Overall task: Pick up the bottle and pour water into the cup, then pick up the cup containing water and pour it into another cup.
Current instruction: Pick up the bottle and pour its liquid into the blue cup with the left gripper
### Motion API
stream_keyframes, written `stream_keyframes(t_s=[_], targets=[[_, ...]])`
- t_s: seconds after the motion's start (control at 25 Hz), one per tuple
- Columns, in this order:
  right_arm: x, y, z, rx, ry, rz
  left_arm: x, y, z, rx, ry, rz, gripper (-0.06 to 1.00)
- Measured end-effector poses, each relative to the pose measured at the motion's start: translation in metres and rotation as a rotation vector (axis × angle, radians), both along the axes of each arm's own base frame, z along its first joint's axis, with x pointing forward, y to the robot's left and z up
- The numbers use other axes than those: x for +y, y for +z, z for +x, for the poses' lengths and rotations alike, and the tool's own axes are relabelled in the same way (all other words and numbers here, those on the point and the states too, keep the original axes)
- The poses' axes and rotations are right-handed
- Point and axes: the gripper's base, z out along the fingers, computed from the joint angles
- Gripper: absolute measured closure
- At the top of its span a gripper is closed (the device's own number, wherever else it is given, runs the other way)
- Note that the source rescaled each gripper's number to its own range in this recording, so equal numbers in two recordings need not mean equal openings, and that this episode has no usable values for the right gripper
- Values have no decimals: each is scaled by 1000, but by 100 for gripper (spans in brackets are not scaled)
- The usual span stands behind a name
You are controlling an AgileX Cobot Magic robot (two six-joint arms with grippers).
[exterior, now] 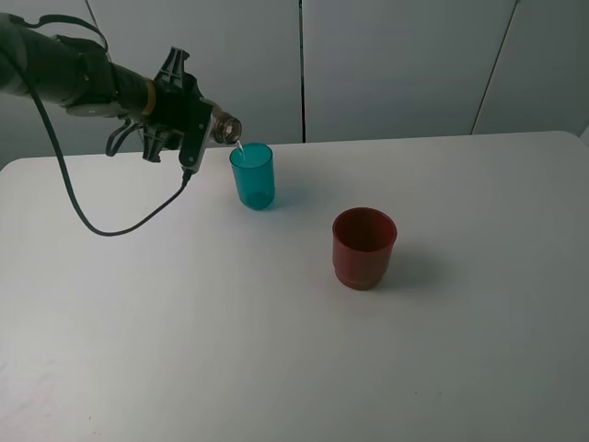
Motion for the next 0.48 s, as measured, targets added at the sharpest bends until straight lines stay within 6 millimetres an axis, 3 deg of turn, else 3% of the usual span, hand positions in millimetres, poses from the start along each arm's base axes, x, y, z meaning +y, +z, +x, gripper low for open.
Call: stream_keyframes(t_s=[0.48], targets=[[0,0,0,0,0,0,-1,0,0,-4,-13,6,91]])
